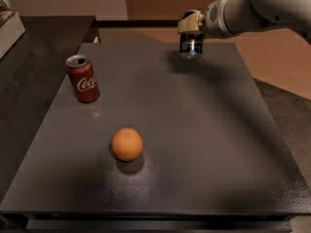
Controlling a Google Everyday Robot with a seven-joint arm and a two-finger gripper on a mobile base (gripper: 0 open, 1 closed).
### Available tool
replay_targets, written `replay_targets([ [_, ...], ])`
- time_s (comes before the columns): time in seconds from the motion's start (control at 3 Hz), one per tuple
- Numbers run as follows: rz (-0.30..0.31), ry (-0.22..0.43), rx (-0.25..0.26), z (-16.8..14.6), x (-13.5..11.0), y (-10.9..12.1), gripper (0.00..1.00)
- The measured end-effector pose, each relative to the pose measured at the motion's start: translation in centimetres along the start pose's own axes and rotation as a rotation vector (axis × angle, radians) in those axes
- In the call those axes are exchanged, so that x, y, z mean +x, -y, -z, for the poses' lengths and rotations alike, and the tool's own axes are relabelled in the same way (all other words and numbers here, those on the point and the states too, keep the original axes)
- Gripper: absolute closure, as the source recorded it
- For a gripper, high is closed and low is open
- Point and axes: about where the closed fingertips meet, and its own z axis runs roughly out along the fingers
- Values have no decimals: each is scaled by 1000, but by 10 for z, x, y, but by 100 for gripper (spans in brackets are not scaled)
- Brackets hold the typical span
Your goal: Place pepsi can upright
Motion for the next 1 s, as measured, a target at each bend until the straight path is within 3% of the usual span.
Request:
replay_targets([
  [0.33,65,76,-78,6,1,-3,100],
  [0.67,176,152,-137,14,4,-7,100],
  [1.0,172,151,-137,14,4,-7,100],
])
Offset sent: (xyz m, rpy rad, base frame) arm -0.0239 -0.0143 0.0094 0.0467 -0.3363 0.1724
